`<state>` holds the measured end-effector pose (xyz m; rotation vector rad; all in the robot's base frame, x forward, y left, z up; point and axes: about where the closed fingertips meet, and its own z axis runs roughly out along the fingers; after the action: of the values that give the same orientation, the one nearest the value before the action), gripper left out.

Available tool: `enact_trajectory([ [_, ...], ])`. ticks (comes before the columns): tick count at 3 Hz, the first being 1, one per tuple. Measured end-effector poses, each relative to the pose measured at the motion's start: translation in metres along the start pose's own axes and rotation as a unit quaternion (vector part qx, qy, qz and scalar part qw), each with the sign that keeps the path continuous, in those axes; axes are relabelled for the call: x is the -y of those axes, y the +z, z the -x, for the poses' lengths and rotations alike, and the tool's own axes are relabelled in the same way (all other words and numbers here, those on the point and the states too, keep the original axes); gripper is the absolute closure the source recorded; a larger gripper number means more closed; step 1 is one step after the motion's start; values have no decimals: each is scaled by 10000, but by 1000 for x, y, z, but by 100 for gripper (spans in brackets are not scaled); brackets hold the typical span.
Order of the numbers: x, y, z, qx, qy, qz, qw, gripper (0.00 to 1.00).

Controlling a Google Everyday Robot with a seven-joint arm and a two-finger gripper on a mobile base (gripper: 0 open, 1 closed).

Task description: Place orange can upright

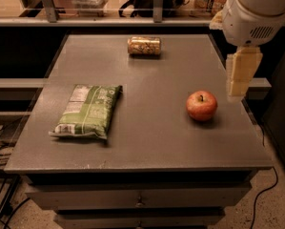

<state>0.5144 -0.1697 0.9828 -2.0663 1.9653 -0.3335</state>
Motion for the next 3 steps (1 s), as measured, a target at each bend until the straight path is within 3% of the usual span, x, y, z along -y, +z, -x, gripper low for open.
enact_trajectory([
  [2,12,17,6,64,57,9,10000,0],
  [3,42,39,14,11,-91,-62,9999,0],
])
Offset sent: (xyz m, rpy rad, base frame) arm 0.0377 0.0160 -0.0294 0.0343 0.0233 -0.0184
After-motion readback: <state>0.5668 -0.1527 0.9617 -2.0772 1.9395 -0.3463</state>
